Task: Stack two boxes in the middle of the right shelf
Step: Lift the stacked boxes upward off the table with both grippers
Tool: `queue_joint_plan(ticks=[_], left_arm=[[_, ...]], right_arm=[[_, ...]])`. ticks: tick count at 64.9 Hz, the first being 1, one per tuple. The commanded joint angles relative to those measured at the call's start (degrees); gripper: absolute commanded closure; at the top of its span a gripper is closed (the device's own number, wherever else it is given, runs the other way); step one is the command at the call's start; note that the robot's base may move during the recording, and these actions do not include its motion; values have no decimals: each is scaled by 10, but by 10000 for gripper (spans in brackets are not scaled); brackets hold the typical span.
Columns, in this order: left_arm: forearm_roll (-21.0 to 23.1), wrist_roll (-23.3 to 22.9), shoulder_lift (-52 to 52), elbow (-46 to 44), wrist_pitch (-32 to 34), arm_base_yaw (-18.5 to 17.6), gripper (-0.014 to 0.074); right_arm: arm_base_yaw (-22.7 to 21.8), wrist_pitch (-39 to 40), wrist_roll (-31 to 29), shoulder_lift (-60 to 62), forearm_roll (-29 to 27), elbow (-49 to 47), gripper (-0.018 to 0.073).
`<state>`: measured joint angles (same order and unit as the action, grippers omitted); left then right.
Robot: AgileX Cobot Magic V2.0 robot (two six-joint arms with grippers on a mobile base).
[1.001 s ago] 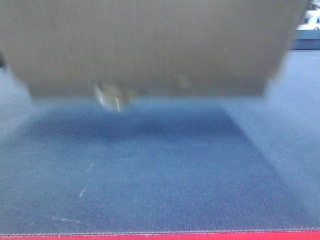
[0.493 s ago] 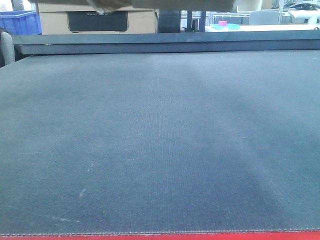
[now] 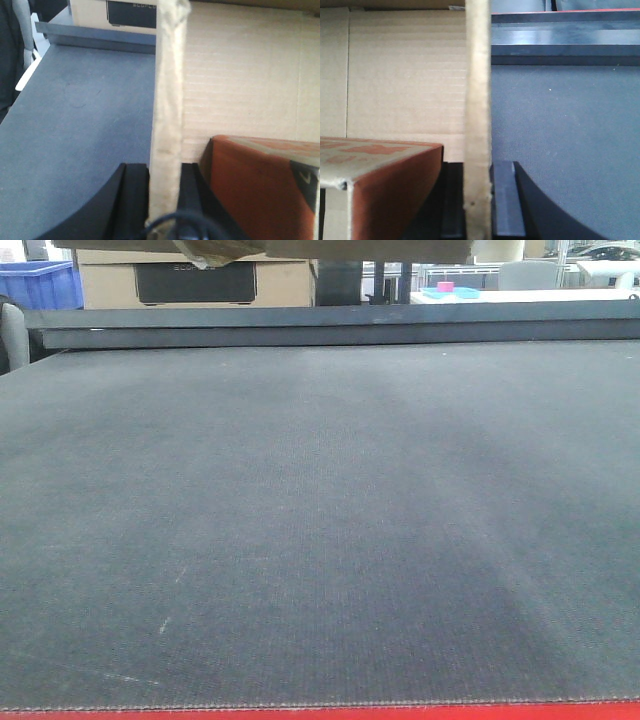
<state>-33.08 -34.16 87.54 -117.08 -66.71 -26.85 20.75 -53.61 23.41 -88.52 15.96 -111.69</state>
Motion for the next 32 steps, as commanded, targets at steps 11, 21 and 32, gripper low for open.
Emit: queue_joint_plan(ticks=[11, 21, 32], left_arm=[[-26, -4, -10, -8, -14, 3, 707], [-26, -3, -6, -1, -15, 3, 707], [-26, 12, 2, -1, 10, 3, 707]], right_arm=[[-2, 9, 0, 12, 23, -9, 721], [-2, -3, 0, 12, 23, -9, 721], [-2, 1, 0, 12, 25, -9, 721]])
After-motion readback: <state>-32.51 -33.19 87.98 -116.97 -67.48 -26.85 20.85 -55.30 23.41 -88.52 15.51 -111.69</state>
